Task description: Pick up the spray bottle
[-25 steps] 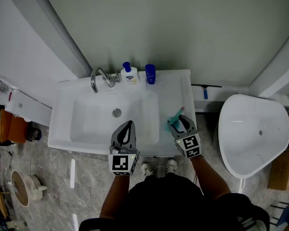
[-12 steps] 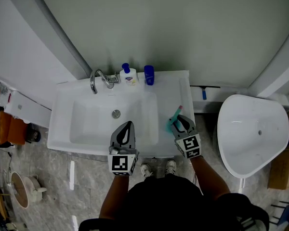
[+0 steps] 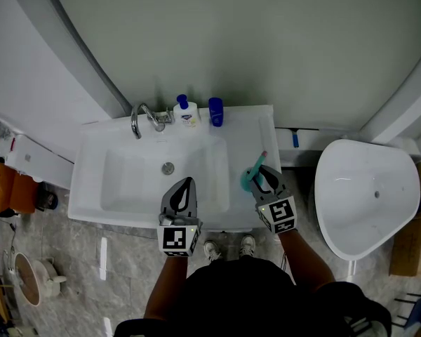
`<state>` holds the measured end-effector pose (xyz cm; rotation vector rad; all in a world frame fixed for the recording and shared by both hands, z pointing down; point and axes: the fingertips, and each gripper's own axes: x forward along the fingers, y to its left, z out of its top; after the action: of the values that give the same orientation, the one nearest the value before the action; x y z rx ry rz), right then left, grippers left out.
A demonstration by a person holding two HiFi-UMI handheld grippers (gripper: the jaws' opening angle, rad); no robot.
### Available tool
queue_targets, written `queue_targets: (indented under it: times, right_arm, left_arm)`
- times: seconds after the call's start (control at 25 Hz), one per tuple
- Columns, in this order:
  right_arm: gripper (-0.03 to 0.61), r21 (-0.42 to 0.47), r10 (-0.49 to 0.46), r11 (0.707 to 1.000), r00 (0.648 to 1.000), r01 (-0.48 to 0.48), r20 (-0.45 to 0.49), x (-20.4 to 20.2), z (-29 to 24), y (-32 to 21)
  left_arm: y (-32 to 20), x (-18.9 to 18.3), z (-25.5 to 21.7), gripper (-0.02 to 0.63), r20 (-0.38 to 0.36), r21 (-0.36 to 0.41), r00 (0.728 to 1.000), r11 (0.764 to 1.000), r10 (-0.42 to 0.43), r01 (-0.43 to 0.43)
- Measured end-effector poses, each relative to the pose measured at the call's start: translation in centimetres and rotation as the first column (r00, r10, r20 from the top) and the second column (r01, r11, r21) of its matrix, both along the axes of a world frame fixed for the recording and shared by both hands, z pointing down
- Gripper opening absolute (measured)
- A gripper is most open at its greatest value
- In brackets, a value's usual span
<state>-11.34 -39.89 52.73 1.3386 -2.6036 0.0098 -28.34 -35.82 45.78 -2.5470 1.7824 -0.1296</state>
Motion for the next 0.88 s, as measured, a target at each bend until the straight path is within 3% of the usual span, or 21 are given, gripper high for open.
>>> queue_targets:
  times: [0.48,0.88]
  right_arm:
    - [0.129,0.168,-0.015,0.986,0.999,0.009,0.030,-0.5,-8.2,1.4]
    - [0.129,0.351,-0.028,0.936,0.992,-0.017,0.121,-0.5,-17.8,2.9]
  left_arm:
    - [0.1,0.7,-0.4,-0.003,0.002,0.012,1.000,1.000,0.018,-0.018]
    - [-0.5,1.3,-2.5,-0.003,0.028,0.073,0.999,0.997,0.031,-0.033]
